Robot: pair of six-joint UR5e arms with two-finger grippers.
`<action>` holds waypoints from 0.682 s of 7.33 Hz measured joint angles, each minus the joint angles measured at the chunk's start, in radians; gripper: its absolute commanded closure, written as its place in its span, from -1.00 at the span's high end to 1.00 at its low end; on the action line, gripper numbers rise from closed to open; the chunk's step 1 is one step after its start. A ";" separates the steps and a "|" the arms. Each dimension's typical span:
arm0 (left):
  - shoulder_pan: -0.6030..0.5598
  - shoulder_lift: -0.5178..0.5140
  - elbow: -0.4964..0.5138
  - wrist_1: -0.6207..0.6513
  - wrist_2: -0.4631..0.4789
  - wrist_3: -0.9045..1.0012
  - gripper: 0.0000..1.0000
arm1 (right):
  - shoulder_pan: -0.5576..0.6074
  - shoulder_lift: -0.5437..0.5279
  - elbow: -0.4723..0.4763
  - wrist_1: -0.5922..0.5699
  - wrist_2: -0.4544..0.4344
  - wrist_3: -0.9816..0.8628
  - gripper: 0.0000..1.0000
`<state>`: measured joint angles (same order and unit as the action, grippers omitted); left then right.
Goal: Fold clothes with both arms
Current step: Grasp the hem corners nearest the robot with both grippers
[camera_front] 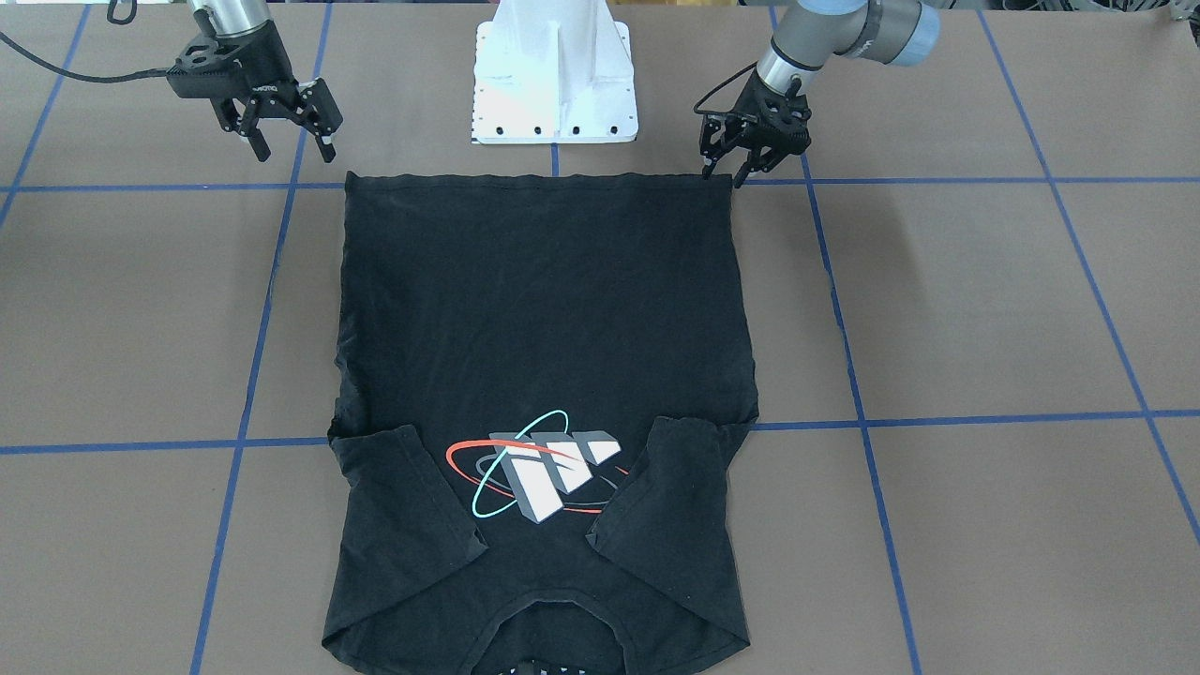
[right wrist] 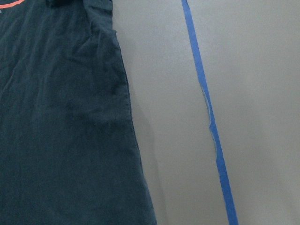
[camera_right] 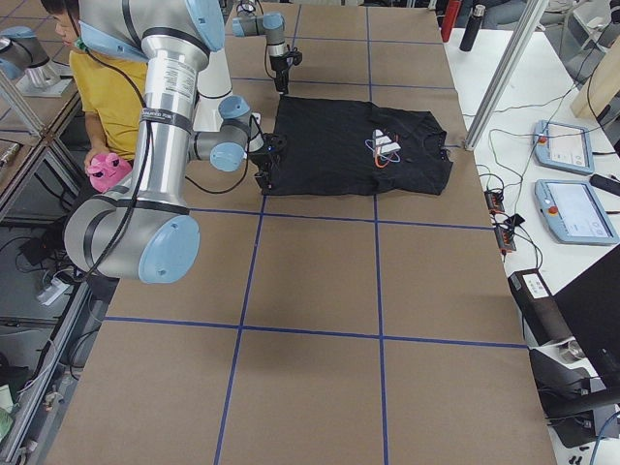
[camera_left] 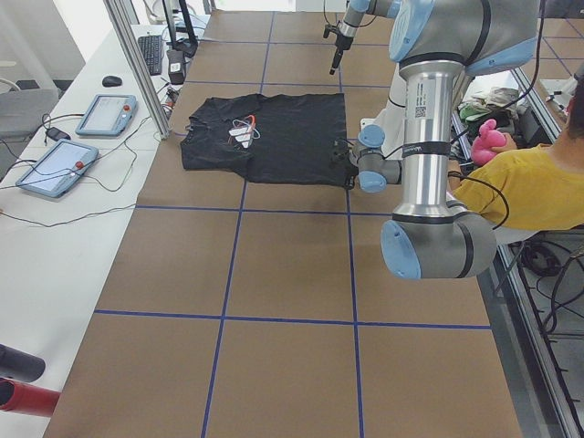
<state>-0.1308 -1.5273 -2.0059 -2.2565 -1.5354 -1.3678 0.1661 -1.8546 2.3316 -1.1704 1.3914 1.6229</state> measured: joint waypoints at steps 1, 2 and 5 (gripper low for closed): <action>0.001 0.000 0.000 0.000 0.000 0.000 -0.16 | 0.000 0.000 0.000 0.000 0.000 0.000 1.00; 0.002 0.002 -0.001 0.000 0.000 0.000 -0.25 | 0.001 0.000 0.001 0.000 0.000 0.000 1.00; 0.002 0.005 -0.006 0.000 -0.002 -0.002 -1.00 | 0.001 0.000 0.005 0.000 0.000 0.000 1.00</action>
<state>-0.1289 -1.5222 -2.0116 -2.2565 -1.5375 -1.3698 0.1671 -1.8546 2.3370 -1.1704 1.3913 1.6230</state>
